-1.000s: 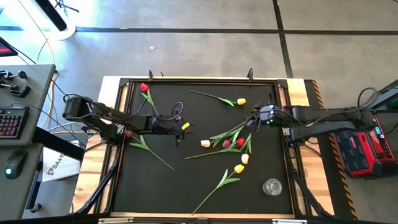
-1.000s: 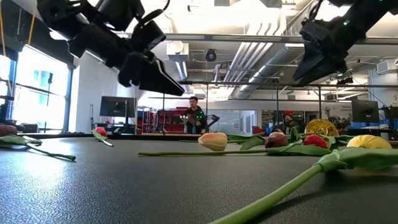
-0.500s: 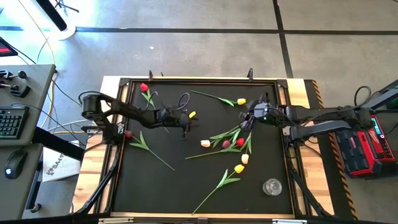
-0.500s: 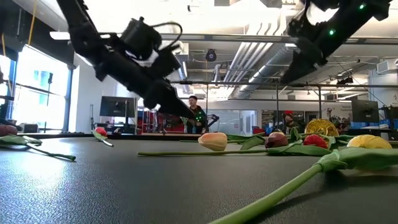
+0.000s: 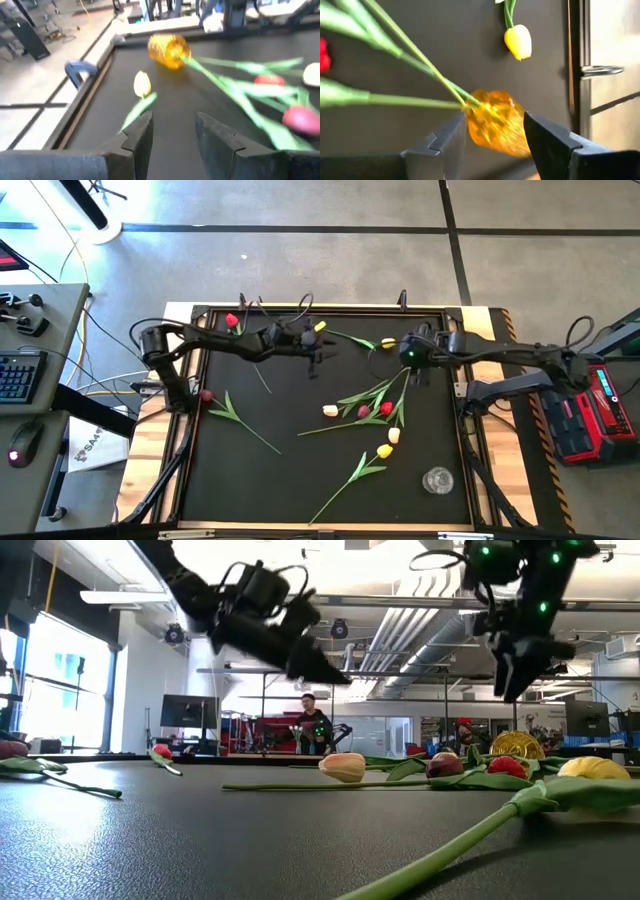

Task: Sort flowers into vase by color
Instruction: Adjust the yellow flower vase

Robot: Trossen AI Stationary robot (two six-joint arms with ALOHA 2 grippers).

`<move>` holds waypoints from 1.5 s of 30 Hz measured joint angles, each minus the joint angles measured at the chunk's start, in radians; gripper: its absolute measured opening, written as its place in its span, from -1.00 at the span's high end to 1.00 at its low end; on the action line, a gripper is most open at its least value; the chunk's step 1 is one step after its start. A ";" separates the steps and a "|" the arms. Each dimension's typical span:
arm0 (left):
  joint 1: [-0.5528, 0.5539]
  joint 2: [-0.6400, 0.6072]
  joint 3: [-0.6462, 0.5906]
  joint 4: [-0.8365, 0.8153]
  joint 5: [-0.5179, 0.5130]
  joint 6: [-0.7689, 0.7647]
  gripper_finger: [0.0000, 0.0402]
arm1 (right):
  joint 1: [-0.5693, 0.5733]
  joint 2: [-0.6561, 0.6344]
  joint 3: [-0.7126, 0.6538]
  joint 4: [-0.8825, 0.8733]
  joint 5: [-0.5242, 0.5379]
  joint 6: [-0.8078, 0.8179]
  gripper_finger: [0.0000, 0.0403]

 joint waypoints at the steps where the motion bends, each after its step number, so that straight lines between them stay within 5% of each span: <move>1: -0.001 -0.007 0.022 -0.020 0.000 -0.012 0.34 | 0.000 0.007 0.034 -0.036 0.000 -0.031 0.06; 12: -0.085 -0.019 0.199 -0.334 -0.011 -0.078 0.34 | -0.033 0.146 0.201 -0.152 -0.114 -0.525 0.06; 19: -0.140 -0.060 0.259 -0.593 -0.132 -0.122 0.34 | -0.061 0.179 0.082 -0.055 -0.139 -0.540 0.02; 27: -0.102 -0.127 0.257 -0.773 -0.139 0.011 0.34 | -0.150 0.232 -0.025 0.063 -0.057 -0.688 -0.30; 45: -0.026 -0.203 0.257 -0.807 -0.138 0.012 0.34 | -0.264 0.346 -0.030 0.122 -0.184 -0.855 -0.34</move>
